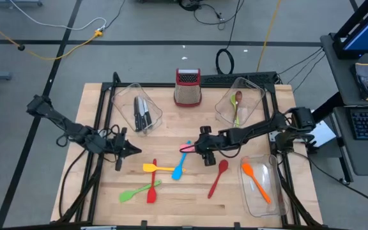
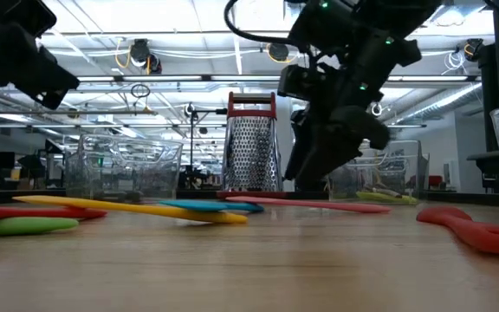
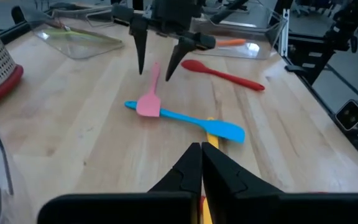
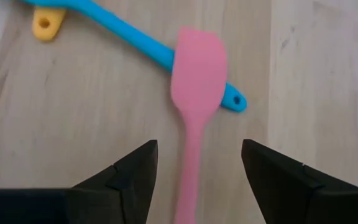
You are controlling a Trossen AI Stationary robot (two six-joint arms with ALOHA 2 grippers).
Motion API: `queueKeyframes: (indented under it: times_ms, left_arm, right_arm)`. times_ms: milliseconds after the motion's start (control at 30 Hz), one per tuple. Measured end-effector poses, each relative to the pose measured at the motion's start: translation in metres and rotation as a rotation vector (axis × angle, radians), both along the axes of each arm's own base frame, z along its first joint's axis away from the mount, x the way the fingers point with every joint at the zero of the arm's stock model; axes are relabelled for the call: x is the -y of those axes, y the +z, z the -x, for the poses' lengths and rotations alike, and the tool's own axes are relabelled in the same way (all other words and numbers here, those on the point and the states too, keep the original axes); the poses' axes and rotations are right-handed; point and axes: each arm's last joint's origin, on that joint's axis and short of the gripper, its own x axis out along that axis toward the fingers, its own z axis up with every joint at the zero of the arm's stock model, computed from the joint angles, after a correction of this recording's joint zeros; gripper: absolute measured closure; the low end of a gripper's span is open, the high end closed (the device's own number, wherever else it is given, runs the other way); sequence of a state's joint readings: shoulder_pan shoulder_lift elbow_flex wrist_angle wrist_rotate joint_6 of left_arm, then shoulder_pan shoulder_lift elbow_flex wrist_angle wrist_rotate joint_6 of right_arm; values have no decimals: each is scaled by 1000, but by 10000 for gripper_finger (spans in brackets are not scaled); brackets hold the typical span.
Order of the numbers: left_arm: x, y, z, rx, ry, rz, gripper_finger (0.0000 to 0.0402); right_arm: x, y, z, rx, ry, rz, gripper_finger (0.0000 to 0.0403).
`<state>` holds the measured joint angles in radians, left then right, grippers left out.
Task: Pick & Place Kitchen Items
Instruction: Put the pink spatula into the bottom right transparent bin
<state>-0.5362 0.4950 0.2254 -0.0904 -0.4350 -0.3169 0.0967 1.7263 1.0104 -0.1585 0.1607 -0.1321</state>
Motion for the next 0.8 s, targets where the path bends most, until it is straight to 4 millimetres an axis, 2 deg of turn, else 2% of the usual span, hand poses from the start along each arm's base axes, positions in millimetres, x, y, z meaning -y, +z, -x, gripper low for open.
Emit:
queueKeyframes:
  times_ms: [200, 500, 667, 800]
  left_arm:
    - [0, -9, 1, -5, -15, 9, 395]
    - [0, -10, 1, -5, -18, 5, 383]
    - [0, -10, 1, -5, -15, 12, 398]
    - [0, -10, 1, -5, -15, 13, 391]
  right_arm:
    - [5, -2, -10, -41, -17, 0, 172]
    - [9, -6, -12, -57, -41, -8, 171]
    - [14, -6, -12, -60, -58, -22, 171]
    - [15, -15, -15, -76, -57, -68, 171]
